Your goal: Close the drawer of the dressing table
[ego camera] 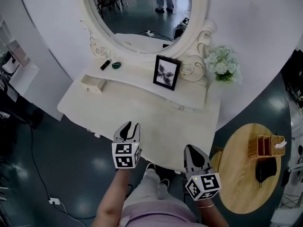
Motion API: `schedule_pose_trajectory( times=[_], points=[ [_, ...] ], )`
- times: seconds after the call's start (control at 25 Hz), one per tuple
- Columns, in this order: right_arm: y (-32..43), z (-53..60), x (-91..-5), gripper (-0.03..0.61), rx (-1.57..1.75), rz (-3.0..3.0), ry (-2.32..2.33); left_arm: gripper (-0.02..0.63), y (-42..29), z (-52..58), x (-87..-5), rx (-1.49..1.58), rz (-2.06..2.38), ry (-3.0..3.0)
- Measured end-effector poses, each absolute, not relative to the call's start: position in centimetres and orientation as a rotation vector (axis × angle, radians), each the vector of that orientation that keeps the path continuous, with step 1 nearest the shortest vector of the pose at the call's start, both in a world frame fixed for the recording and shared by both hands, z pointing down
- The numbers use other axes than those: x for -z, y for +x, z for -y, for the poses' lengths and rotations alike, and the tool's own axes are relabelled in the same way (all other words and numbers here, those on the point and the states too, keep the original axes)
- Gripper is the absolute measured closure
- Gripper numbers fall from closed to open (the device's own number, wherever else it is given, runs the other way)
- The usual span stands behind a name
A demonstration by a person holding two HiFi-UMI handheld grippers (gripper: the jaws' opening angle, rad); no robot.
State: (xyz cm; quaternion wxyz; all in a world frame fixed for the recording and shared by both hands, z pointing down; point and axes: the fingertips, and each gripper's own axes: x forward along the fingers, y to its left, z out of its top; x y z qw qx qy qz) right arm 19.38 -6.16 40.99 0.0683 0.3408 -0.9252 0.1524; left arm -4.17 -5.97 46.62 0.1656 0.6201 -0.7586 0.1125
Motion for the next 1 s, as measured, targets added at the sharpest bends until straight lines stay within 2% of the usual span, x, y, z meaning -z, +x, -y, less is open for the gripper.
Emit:
schedule_pose_trajectory(
  times=[0.56,1.0],
  points=[
    [4.0,3.5,-41.3,0.575,-0.415,2.864,0.651,0.513,-18.6,-2.2,-46.7,-0.243,2.361,1.494],
    [-12.1,4.4,-41.1,0.575,-0.366,2.860,0.593,0.512,-33.1,-1.0,-47.9,-0.219,2.336,1.490]
  ],
)
